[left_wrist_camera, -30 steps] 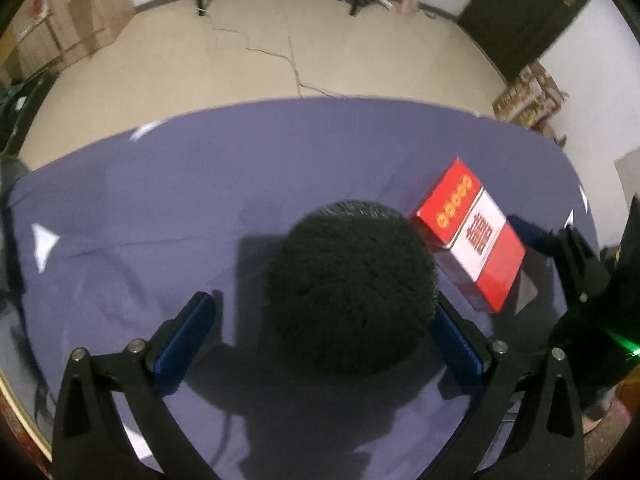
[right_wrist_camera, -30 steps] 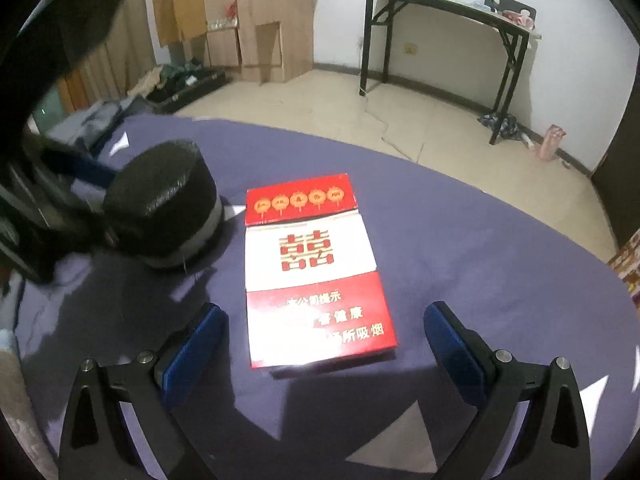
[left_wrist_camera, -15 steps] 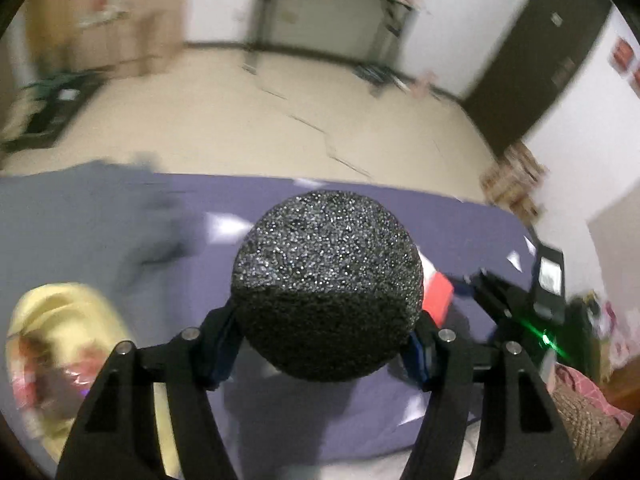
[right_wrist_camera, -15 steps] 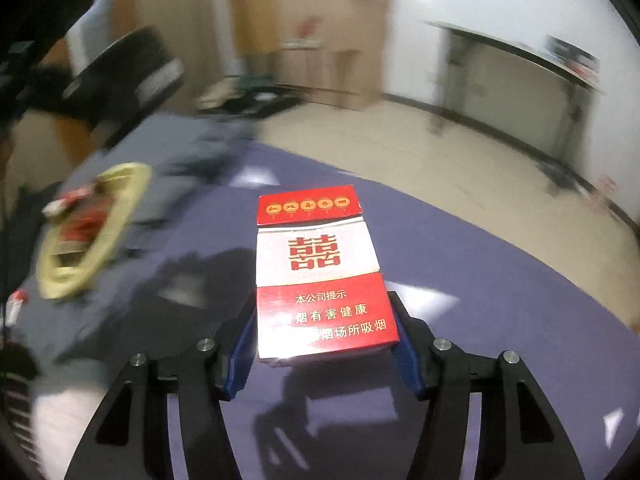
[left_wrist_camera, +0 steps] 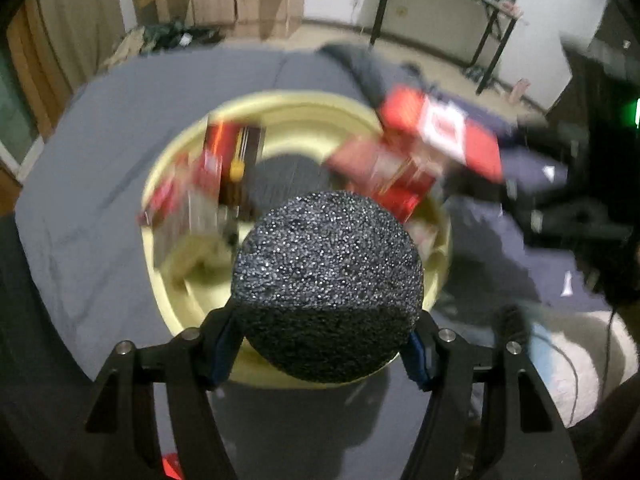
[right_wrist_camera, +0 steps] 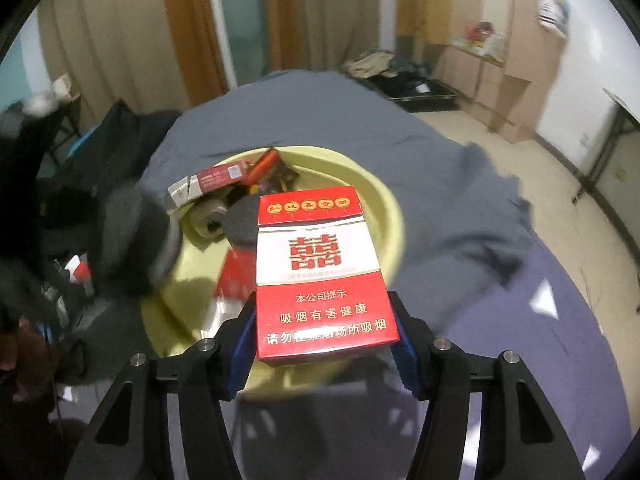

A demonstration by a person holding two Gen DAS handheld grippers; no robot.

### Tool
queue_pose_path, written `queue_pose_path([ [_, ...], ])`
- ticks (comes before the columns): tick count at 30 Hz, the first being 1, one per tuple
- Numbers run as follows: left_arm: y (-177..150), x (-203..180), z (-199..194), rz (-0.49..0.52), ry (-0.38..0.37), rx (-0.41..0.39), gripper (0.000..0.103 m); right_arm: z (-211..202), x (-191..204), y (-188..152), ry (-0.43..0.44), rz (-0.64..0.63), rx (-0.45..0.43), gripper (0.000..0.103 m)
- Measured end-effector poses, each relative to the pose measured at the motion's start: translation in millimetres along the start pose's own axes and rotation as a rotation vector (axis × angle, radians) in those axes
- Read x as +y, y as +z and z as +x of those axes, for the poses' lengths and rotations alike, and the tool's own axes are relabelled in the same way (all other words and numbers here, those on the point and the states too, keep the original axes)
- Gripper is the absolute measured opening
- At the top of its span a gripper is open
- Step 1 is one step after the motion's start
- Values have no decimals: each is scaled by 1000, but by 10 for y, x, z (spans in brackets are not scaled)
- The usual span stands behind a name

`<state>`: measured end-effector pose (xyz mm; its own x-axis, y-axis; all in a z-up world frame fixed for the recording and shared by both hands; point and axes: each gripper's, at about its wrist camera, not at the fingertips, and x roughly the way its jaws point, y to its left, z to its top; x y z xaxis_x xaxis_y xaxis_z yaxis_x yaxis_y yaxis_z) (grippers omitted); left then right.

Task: Organize rigid objects
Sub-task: 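Carry the foam cylinder and red-and-white pack over the yellow tray and release both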

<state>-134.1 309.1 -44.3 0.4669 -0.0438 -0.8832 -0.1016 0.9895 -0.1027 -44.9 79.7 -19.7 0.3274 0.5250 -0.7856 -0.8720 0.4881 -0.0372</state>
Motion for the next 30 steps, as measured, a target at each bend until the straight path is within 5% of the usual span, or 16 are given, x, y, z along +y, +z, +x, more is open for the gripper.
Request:
queue_pose_path([
  [6, 110, 263, 411, -105, -39, 41, 68, 559, 9, 494, -10, -26, 75, 58],
  [13, 225, 315, 535, -96, -43, 44, 71, 983, -132, 717, -29, 16, 128, 59],
  [16, 226, 321, 540, -112, -35, 42, 83, 1021, -145, 748, -18, 37, 111, 60],
  [17, 262, 312, 569, -118, -25, 36, 90, 989, -150, 734, -12, 43, 102, 62],
  [19, 218, 324, 541, -142, -11, 11, 97, 996, -136, 693, -8, 65, 62, 93],
  [20, 216, 348, 500, -163, -16, -11, 101, 947, -147, 668, -6, 71, 35, 97],
  [26, 38, 295, 139, -233, -33, -185, 103, 367, -268, 327, 2, 22, -145, 103],
  [30, -228, 111, 67, -222, -32, -226, 103, 205, -362, -119, 26, -56, -145, 103],
])
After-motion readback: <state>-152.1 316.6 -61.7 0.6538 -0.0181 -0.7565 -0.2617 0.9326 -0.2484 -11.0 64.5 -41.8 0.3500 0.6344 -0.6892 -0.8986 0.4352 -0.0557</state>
